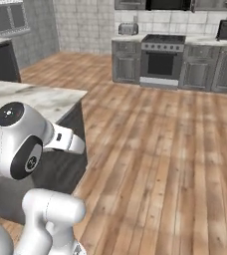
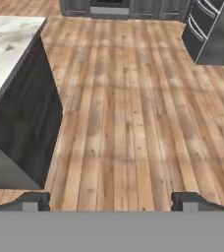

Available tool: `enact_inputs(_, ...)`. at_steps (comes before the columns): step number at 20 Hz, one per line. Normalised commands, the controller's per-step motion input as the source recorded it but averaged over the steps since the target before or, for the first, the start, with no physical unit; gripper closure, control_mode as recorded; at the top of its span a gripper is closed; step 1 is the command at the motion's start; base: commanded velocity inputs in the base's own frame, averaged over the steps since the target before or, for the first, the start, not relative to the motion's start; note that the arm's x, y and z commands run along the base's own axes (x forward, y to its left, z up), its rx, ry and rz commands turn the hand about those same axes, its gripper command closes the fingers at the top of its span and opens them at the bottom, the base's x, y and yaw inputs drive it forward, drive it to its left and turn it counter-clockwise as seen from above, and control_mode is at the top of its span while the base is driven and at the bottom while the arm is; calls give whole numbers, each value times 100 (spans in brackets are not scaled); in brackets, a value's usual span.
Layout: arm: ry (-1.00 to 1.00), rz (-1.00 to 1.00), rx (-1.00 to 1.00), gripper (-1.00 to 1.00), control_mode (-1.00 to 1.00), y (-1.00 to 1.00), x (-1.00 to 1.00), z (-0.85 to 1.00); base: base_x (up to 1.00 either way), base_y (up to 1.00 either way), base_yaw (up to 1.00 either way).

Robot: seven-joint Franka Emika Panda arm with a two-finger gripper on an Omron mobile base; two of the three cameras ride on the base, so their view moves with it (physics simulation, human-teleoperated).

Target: Take the smaller bowl and place it next to the appetizer plate on the dining counter , and place the larger bowl next to the plate with cooked food.

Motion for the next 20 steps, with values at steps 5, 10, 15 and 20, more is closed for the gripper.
enact_inputs(5, 0, 0, 0, -100, 100, 0, 0, 0, 100, -97, 0)
enact_inputs(10, 0, 0, 0, -100, 100, 0, 0, 0, 100, -89, 0)
enact_inputs(15, 0, 0, 0, -100, 100, 0, 0, 0, 100, -74, 0)
enact_inputs(20, 0, 0, 0, -100, 100, 0, 0, 0, 100, -46, 0)
